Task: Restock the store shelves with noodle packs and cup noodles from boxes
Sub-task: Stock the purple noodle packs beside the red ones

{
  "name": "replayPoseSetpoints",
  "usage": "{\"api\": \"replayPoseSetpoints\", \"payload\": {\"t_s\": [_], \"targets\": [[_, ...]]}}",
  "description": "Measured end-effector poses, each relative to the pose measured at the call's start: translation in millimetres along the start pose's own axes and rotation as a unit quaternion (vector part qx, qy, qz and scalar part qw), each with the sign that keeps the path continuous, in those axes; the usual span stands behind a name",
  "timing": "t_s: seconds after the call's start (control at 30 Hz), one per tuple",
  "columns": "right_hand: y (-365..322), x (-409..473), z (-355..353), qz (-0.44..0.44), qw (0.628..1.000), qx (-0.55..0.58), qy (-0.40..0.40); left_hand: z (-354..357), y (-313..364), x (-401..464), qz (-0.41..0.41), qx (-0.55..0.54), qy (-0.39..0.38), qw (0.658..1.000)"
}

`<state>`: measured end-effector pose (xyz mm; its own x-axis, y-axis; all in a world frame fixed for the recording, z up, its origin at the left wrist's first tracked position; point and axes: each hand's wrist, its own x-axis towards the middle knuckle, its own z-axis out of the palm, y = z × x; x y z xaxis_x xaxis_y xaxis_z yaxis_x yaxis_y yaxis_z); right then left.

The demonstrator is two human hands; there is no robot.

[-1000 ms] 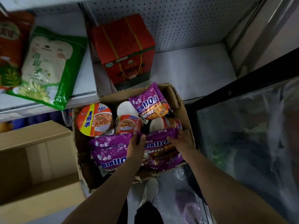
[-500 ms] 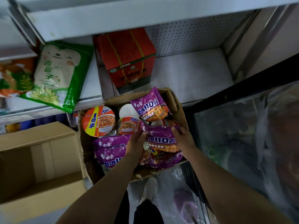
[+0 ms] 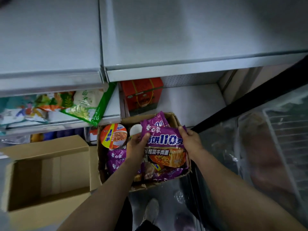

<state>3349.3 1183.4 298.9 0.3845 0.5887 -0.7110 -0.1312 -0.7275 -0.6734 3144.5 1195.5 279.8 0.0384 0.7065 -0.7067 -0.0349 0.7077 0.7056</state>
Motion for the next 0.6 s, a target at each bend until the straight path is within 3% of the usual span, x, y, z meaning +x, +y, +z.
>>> {"api": "replayPoseSetpoints", "payload": {"t_s": [0.3,0.6], "targets": [[-44,-80,13,-0.080,0.996,0.011,0.023,-17,54,-86,0.120,0.003,0.088,0.989],[-75,-166,34,-0.173,0.980,0.050,-0.086,-54,99,-153,0.163,-0.127,0.181,0.962]]}}
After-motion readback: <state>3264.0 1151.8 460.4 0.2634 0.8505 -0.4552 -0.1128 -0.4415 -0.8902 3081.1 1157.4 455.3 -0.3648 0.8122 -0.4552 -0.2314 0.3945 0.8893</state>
